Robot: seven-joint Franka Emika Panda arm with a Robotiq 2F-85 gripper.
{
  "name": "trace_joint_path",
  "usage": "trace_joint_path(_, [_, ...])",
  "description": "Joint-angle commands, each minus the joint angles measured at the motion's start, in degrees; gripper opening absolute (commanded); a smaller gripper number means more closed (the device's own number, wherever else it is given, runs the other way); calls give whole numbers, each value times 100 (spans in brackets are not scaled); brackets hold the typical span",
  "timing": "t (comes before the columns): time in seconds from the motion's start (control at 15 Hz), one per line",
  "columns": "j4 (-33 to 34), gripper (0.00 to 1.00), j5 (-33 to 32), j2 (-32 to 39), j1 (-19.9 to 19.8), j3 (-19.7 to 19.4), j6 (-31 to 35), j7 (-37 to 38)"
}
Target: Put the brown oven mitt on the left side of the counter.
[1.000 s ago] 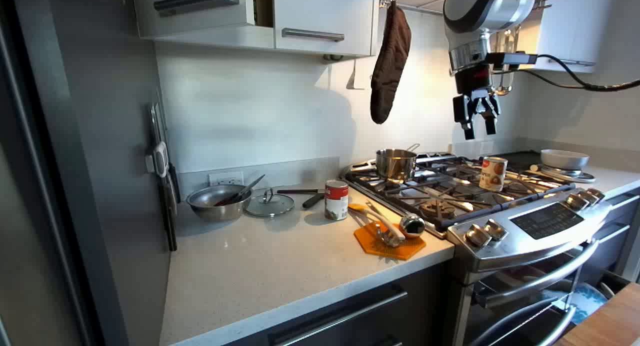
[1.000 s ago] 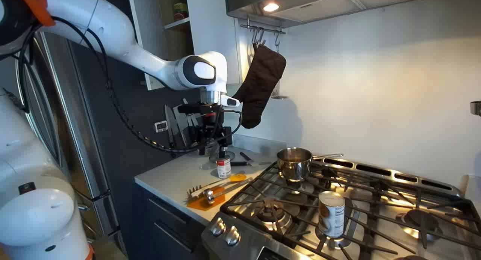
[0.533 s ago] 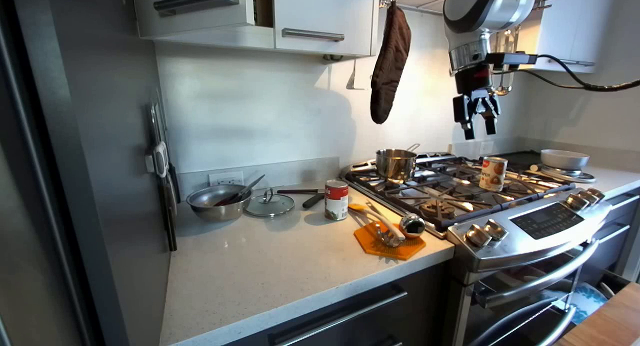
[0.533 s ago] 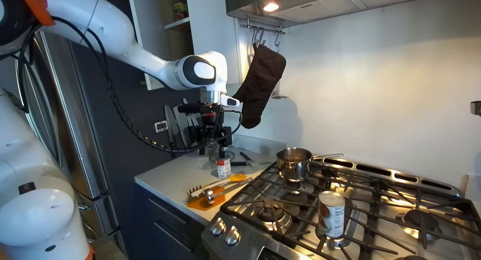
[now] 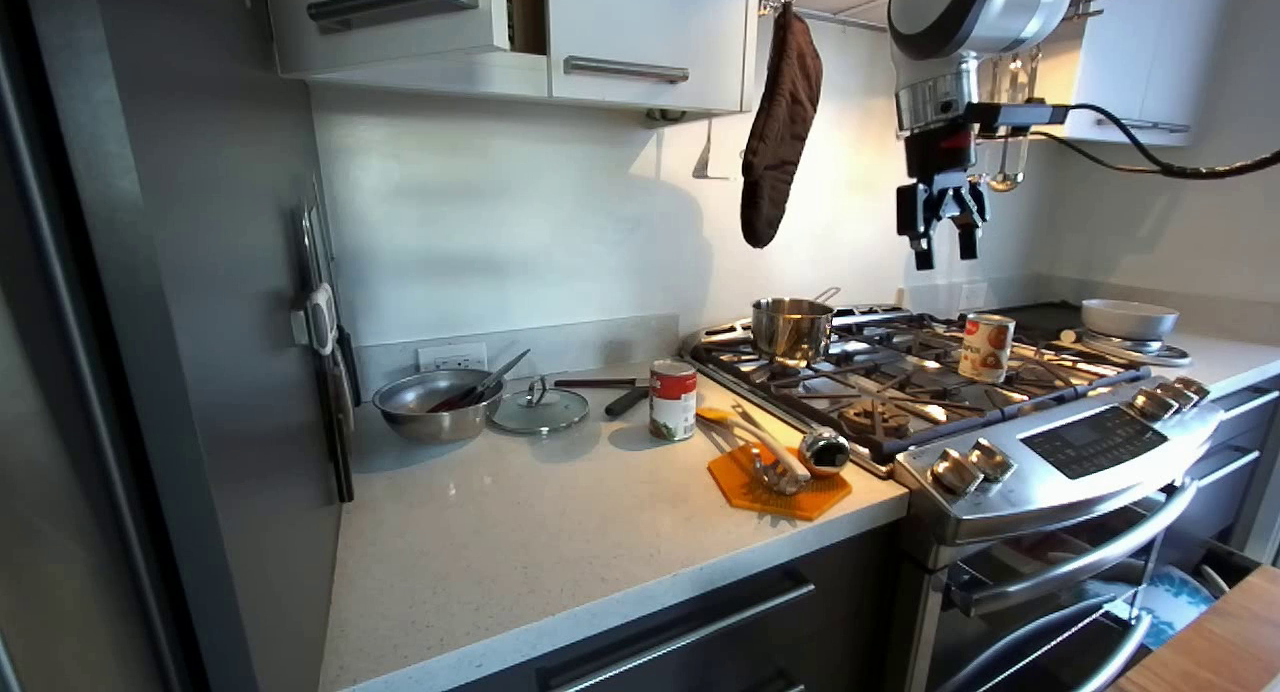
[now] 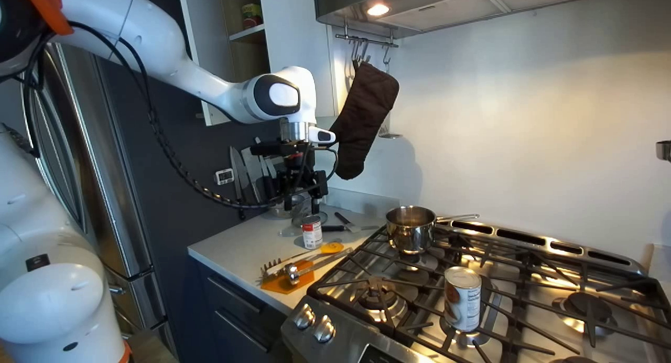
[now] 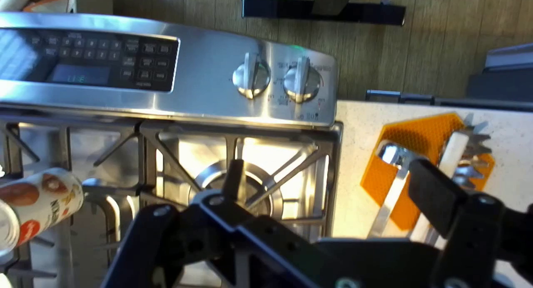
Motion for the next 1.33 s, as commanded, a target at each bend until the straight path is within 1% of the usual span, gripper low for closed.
trace_joint_path(0.0, [59, 100, -79, -516, 9, 67, 559, 258])
trace_joint_path(0.27, [224, 100, -126, -880, 22, 153, 1435, 336])
trace_joint_path(0.4, [241, 100, -134, -1019, 30, 195, 2038, 340])
trace_joint_path(0.73, [135, 100, -122, -1190, -19, 236, 3935, 396])
trace_joint_path(0.87, [53, 100, -54, -1217, -68, 233, 4740, 545])
trace_joint_path(1.07, [-219, 100, -38, -1252, -107, 204, 6059, 544])
trace_joint_path(1.2, [-401, 100, 76, -1237, -35, 117, 6782, 432])
trace_joint_path(1.27, [-473, 100, 123, -1218, 30, 60, 7013, 357])
